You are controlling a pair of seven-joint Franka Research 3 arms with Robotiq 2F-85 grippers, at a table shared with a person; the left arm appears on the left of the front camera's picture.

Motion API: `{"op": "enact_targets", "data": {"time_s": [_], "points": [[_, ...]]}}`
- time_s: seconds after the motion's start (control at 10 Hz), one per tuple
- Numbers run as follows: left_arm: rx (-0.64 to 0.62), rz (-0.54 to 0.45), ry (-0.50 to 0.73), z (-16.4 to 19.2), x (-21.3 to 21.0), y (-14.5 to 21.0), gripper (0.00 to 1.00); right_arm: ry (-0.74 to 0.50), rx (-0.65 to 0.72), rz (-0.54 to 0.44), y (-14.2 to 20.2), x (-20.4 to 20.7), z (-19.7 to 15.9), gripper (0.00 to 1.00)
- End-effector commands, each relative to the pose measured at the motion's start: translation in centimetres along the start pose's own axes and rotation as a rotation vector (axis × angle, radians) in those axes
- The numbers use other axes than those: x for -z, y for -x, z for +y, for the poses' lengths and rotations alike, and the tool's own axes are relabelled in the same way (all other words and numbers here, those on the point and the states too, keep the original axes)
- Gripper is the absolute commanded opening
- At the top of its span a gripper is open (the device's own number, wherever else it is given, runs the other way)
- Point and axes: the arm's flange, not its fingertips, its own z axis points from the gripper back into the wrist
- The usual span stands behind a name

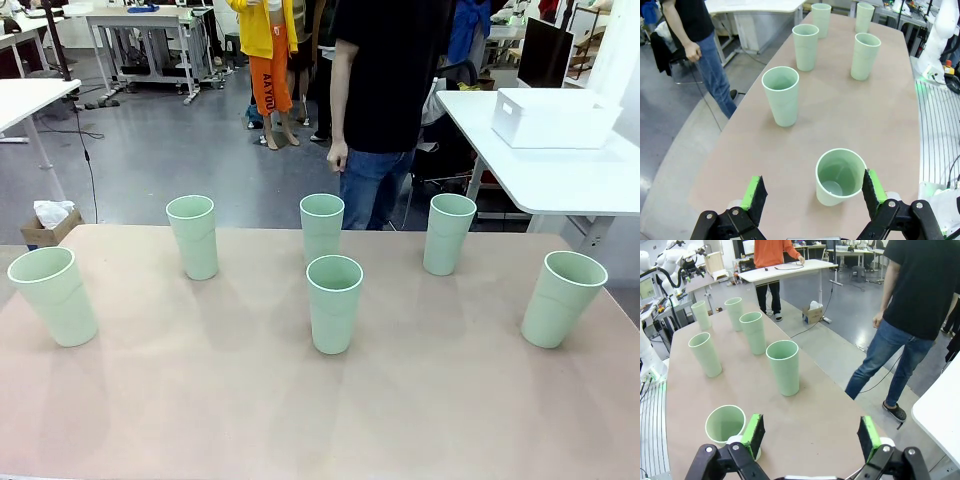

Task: Stack the cups and store them in the basket.
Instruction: Pick up two Reusable plastic cups , one in each hand.

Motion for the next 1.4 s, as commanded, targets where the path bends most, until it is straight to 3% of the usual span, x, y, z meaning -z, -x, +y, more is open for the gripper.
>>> {"op": "enact_targets", "data": {"time_s": [0.0, 1.3], "points": [[0.002, 0.003, 0.000, -0.09, -0.11, -0.02, 1.00, 0.001, -0.006, 0.001, -0.18, -0.15, 0.10, 1.00], [0.002, 0.003, 0.000, -0.09, -0.11, -0.02, 1.00, 0.001, -0.006, 0.001, -0.18, -0.15, 0.10, 1.00]]}}
